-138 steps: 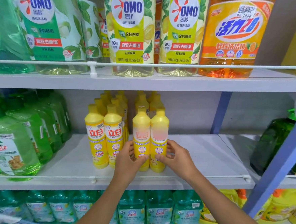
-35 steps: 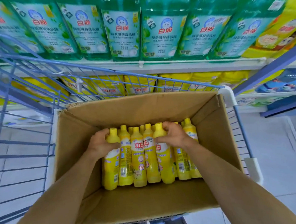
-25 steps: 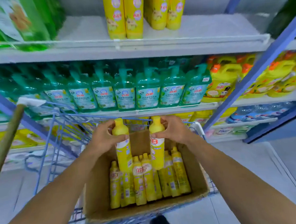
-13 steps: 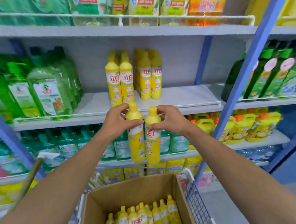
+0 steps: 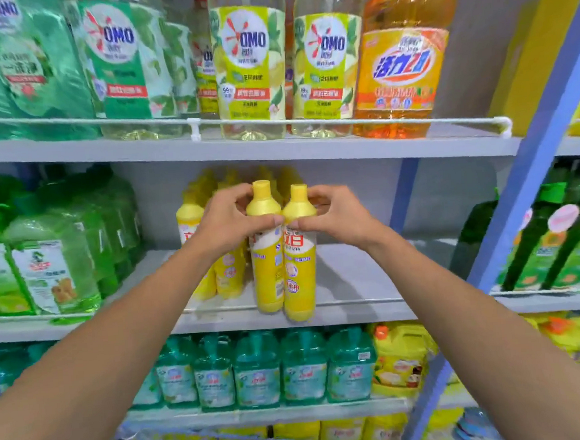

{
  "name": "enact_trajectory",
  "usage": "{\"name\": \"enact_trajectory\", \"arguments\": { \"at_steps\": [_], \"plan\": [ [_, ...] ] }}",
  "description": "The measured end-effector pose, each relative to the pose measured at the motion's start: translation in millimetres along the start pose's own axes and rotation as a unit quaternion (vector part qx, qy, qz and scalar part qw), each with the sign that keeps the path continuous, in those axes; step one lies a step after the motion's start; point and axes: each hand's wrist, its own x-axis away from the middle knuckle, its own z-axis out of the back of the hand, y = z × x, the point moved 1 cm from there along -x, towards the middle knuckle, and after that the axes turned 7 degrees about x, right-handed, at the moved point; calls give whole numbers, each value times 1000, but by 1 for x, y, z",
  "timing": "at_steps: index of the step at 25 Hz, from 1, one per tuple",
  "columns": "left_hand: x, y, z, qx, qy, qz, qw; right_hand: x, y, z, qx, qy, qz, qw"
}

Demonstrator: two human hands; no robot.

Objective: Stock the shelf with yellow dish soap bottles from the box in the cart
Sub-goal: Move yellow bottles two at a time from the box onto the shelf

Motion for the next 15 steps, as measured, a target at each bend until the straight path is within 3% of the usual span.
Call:
{"name": "enact_trajectory", "arguments": {
  "at_steps": [9, 15],
  "plan": [
    [-37, -38, -28, -42, 12, 59, 997, -40, 52, 1, -51, -21, -27, 998],
    [-23, -58, -47, -39, 65, 89, 993, -31, 81, -17, -103, -16, -57, 993]
  ]
}}
